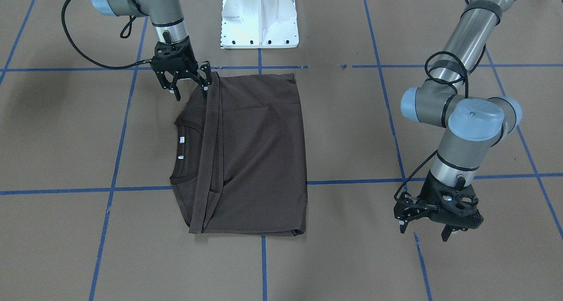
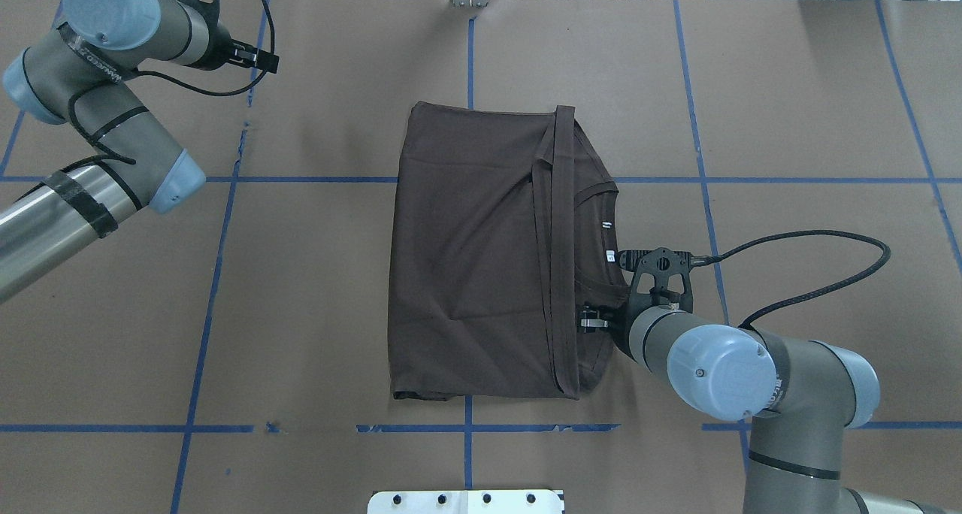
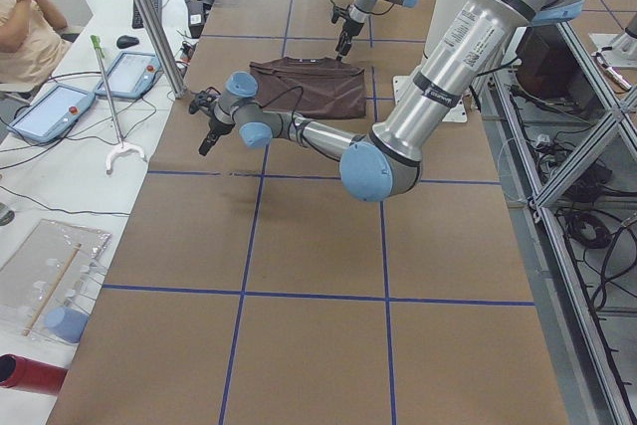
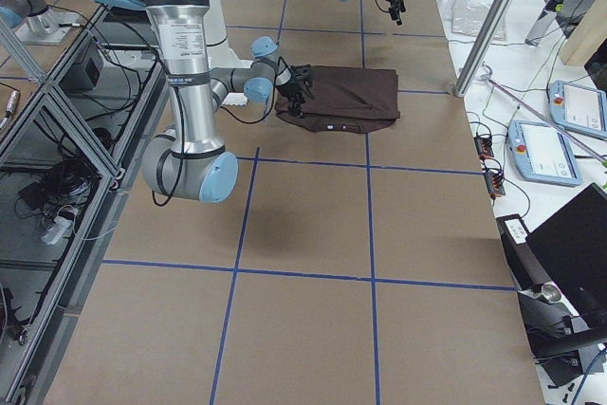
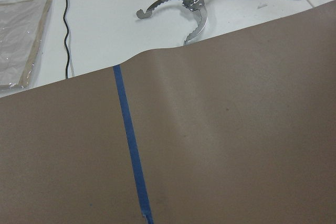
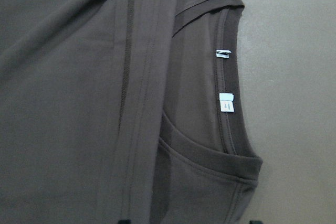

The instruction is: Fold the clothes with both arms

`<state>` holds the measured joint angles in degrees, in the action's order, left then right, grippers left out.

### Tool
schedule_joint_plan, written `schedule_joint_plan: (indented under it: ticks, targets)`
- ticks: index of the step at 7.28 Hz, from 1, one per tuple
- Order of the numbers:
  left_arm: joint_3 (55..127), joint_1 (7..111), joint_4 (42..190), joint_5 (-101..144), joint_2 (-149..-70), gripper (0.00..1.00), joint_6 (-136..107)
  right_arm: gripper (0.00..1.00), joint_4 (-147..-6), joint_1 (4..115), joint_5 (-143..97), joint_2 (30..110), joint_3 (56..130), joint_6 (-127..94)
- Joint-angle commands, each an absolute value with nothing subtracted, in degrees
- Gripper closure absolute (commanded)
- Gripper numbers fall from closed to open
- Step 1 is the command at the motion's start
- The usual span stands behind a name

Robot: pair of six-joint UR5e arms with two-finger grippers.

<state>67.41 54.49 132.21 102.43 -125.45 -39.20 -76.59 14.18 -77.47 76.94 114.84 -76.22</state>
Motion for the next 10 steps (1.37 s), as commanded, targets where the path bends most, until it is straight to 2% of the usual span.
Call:
schedule_joint_plan:
  ticks: [1,2,7,8,9,10]
  targets:
    - [67.41,54.49,132.19,103.89,-125.33,0.00,-39.46,0.20,-85.83,8.20,-71.40,71.66,115.66,-72.97]
    - [67.41,54.49,132.19,103.89,-125.25,0.00,-39.46,0.31,-87.43,5.22,-69.63,70.76,115.40,-71.38]
    - [67.41,54.49,132.28,103.89,-125.24,0.00,-39.46,0.64,-87.71,1.93,-65.83,71.19,114.52,-68.47]
    - [67.41,54.49,132.28,103.89,-125.24,0.00,-39.46,0.77,-87.71,2.02,-65.83,71.37,114.52,-68.47]
    - [67.41,54.49,132.28,103.89,-125.24,0.00,-39.46,0.96,-87.63,2.20,-65.74,71.37,114.52,-68.47]
    - [67.41,54.49,132.28,103.89,-125.24,0.00,-39.46,1.00,-87.71,2.28,-65.48,71.37,114.52,-68.55]
